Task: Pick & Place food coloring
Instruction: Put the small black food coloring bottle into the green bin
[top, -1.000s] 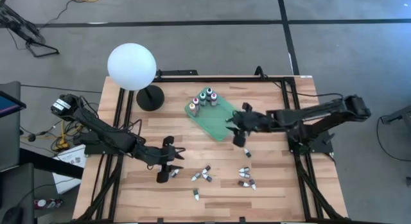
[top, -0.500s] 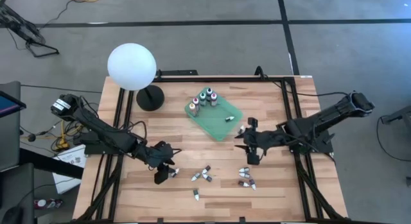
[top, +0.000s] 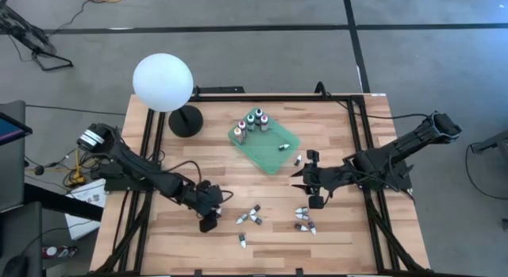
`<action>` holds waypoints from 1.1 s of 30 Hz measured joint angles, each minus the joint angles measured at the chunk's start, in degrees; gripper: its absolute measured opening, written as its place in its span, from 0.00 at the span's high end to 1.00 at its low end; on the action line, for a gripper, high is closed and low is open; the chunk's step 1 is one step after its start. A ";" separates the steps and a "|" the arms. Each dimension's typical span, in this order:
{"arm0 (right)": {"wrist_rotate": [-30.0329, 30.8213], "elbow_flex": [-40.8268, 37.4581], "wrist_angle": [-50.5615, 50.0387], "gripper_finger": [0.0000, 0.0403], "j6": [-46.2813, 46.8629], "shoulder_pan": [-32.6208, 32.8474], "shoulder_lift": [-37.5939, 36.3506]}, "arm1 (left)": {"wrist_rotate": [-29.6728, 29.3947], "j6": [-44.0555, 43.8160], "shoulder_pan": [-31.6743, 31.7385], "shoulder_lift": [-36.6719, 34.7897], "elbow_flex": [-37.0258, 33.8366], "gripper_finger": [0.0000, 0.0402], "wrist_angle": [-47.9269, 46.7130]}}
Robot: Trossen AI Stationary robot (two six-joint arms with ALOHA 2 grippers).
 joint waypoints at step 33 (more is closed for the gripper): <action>-0.11 0.00 -0.46 0.67 0.06 0.00 0.00 | 0.93 1.63 -0.61 4.91 5.46 0.57 -8.55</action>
